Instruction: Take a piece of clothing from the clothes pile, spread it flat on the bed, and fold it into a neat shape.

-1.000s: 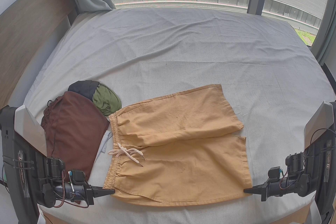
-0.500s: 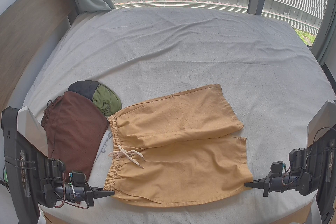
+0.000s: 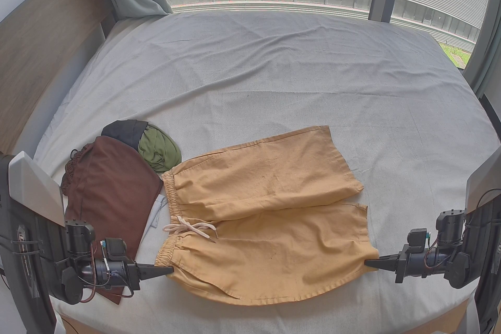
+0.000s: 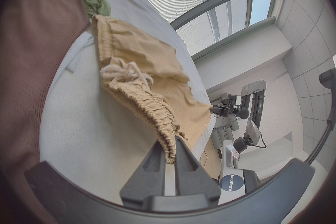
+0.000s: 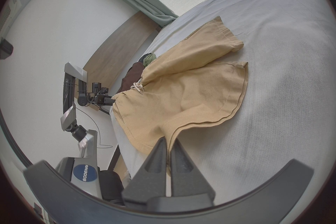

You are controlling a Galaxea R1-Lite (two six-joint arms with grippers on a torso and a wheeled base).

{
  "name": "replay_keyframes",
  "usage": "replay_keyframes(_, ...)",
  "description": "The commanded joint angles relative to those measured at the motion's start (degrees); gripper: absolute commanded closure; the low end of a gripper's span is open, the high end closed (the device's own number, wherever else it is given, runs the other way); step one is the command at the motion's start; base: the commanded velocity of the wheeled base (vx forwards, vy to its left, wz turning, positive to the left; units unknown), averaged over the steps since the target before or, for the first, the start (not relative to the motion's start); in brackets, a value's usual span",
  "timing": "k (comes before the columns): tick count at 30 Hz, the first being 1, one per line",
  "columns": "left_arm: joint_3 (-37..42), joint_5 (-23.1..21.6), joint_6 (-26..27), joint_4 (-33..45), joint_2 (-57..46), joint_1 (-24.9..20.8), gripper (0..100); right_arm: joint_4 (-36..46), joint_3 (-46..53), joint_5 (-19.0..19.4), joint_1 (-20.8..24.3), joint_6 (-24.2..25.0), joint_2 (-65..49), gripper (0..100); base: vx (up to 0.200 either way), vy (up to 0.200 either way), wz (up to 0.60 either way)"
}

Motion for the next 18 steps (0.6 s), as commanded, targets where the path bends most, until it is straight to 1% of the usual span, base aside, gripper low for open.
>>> replay_keyframes(1,-1.47,0.04,-1.45,-0.05,-4.63,-0.86,100,-0.10,-1.19,0.22,0.77,1.79,-1.83,100,0.000,0.000,0.00)
replay_keyframes(5,-2.61,0.04,-1.71,-0.05,-4.54,-0.86,100,-0.10,-2.24,0.31,0.94,3.63,-4.12,100,0.000,0.000,0.00)
replay_keyframes(10,-4.64,0.04,-4.26,-0.14,-4.81,-0.77,100,-0.10,-4.35,1.10,0.86,4.42,-4.38,100,0.000,0.000,0.00)
replay_keyframes(15,-5.43,0.48,-4.61,-0.14,-4.81,-0.59,100,-0.10,-4.70,1.10,0.86,4.77,-5.35,100,0.000,0.000,0.00)
replay_keyframes(18,-6.31,0.57,-4.70,-0.14,-4.81,-0.42,100,-0.10,-4.79,1.10,0.86,6.44,-6.58,100,0.000,0.000,0.00)
